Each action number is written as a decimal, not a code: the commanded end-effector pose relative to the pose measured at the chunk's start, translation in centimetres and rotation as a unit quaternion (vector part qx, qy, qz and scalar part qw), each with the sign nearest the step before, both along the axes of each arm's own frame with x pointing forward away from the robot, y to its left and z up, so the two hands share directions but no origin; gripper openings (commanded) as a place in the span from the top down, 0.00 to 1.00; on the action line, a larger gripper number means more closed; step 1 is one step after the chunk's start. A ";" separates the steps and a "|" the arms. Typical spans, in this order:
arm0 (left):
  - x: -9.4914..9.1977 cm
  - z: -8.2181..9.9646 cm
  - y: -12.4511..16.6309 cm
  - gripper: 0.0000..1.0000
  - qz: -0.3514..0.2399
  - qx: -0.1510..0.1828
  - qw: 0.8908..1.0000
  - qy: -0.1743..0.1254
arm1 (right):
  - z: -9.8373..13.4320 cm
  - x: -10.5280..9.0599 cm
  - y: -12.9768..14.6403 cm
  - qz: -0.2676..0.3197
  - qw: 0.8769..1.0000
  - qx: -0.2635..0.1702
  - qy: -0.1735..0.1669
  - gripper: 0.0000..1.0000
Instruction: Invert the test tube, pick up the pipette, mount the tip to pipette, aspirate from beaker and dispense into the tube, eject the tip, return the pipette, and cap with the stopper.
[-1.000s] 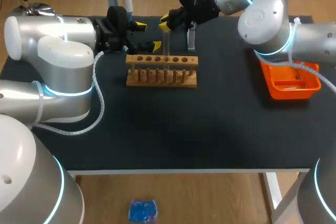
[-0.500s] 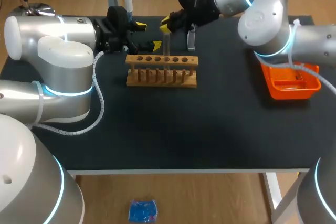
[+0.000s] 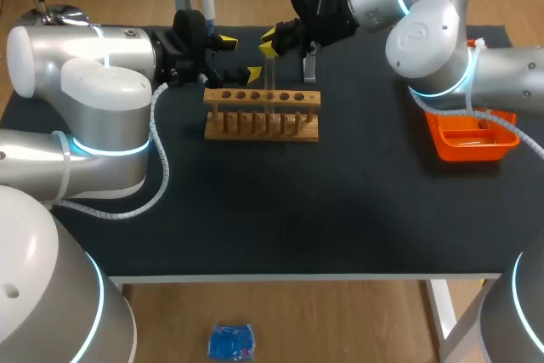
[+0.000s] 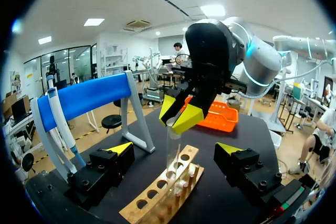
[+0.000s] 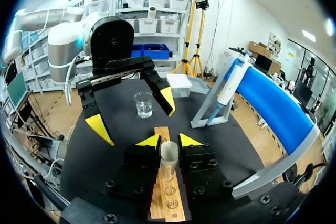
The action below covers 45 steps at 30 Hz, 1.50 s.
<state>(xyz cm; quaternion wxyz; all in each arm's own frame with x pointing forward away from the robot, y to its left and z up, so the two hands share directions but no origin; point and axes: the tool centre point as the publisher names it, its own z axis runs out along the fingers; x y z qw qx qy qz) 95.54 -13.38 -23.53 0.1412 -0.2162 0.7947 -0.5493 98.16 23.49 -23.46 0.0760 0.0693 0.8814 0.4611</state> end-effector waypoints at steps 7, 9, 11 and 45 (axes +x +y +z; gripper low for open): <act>0.0 0.0 0.0 0.00 0.000 0.001 1.000 0.000 | -1.0 -0.4 -0.2 0.004 1.000 0.004 -0.001 1.00; 0.0 0.0 0.0 0.00 0.000 0.001 1.000 0.000 | -1.2 -0.4 -0.2 0.004 1.000 0.003 0.000 1.00; 0.0 0.0 0.0 0.00 0.000 0.001 1.000 0.000 | -1.2 -0.4 -0.2 0.004 1.000 0.004 0.000 1.00; 0.0 0.0 0.0 0.00 0.000 0.001 1.000 0.000 | 3.2 -1.4 -2.6 0.091 0.971 0.221 0.029 1.00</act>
